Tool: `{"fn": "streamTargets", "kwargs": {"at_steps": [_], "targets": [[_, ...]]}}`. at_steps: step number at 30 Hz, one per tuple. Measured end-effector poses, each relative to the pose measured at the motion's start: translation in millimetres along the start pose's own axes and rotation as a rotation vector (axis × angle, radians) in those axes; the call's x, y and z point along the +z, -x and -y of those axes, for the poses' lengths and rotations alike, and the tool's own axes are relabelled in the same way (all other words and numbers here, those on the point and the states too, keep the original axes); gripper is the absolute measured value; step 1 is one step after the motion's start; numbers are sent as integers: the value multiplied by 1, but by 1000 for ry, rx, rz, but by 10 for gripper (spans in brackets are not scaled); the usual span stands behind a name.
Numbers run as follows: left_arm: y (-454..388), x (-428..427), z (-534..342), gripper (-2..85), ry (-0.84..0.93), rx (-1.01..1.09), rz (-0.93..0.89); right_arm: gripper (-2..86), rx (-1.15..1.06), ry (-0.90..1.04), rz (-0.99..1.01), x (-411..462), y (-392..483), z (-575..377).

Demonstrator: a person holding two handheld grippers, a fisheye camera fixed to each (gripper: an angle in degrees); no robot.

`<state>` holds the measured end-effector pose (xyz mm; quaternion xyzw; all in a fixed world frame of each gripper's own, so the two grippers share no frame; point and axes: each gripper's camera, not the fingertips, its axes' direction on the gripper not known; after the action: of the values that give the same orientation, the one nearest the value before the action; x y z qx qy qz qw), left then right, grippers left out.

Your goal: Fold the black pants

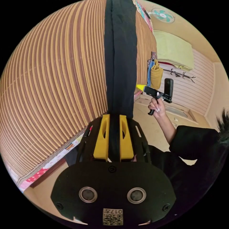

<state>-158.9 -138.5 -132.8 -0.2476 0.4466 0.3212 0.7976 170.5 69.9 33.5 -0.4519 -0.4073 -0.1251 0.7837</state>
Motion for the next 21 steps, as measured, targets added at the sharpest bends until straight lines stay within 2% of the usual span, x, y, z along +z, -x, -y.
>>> {"fn": "streamTargets", "kwargs": {"at_steps": [2, 5, 7, 9, 12, 14, 17, 18, 21], "targets": [[-5, -25, 12, 115, -115, 18, 45, 91, 44, -127, 68, -15, -17, 15], [-5, -30, 50, 124, -164, 43, 7, 104, 66, -104, 212, -3, -40, 48], [-3, -14, 74, 103, -109, 32, -26, 89, 29, -26, 269, 13, -40, 63], [-6, 8, 83, 78, -42, 35, -44, 64, 10, 33, 205, 23, -33, 63], [-23, 33, 50, 58, -85, 74, 2, 47, -8, 39, 201, 17, -29, 35], [-23, 60, 17, 62, 6, 20, 35, 47, 21, 157, 262, 19, -38, 10], [-19, 79, -8, 75, 108, -43, 1, 63, 24, 206, 272, 10, -47, -8], [-19, 76, -10, 82, 93, -48, 1, 72, 23, 184, 271, 5, -50, -8], [-14, 39, 0, 121, -100, -57, -9, 105, 57, 52, 326, -20, -78, 15]]}}
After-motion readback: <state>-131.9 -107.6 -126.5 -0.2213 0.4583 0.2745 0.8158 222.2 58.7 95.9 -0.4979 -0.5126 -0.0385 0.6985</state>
